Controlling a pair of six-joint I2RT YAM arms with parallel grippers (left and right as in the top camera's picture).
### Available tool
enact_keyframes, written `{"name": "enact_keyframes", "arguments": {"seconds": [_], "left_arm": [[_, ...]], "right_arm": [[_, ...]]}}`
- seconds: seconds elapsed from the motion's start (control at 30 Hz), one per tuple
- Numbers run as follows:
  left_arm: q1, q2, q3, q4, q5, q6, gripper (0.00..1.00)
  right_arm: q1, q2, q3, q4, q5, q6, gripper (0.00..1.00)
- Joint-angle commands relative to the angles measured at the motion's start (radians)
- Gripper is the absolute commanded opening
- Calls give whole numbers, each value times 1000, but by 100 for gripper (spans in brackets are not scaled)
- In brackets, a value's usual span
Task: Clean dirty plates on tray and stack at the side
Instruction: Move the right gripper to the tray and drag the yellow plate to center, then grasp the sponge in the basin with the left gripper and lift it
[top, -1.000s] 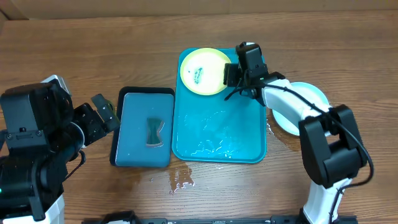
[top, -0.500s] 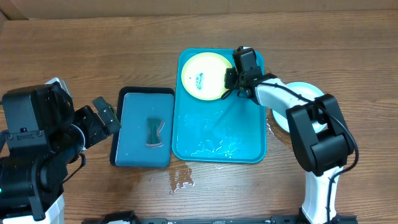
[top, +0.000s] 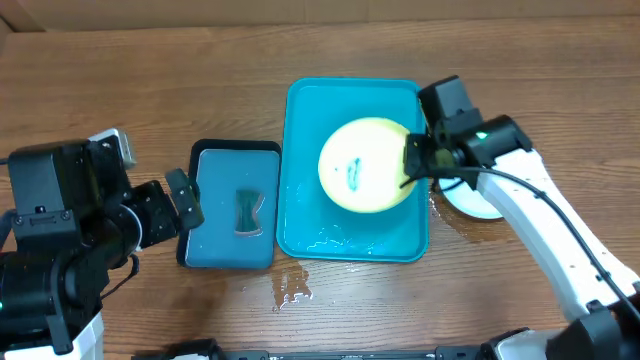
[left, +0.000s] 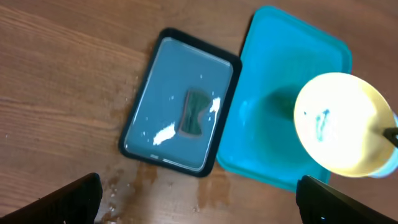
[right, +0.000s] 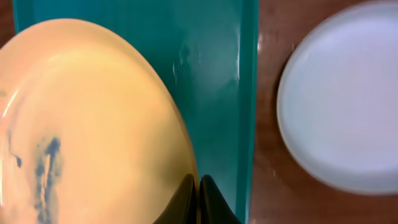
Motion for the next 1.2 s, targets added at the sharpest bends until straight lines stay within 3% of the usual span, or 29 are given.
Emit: {"name": "enact_keyframes", "arguments": {"seconds": [0.0, 0.23, 0.4, 0.47, 0.53, 0.57, 0.9, 1.07, 1.17], "left_arm": [[4, 15, -1, -13, 26, 48, 100], [-2, 51, -69, -11, 56, 48, 96], [-27, 61, -157, 31, 45, 74, 95], [-32, 63, -205, 54, 40, 74, 96], [-35, 67, -256, 84, 41, 74, 95], [-41, 70, -283, 101, 41, 76, 96], [-170, 188, -536, 340, -9, 69, 87], [-198, 370, -591, 471, -134, -36, 80], [-200, 492, -591, 569, -96, -24, 74]], "right_arm": [[4, 26, -62, -24, -87, 106, 4], [6, 55, -290, 261, -98, 370, 4], [11, 92, -370, 450, -146, 229, 7], [11, 100, -370, 448, -146, 179, 13], [11, 98, -367, 444, -146, 124, 31], [11, 95, -360, 428, -145, 113, 34], [-29, -80, -270, 241, -146, 29, 33], [-29, -158, -270, 172, -145, 20, 40], [-29, -156, -271, 145, -122, 21, 43]]}}
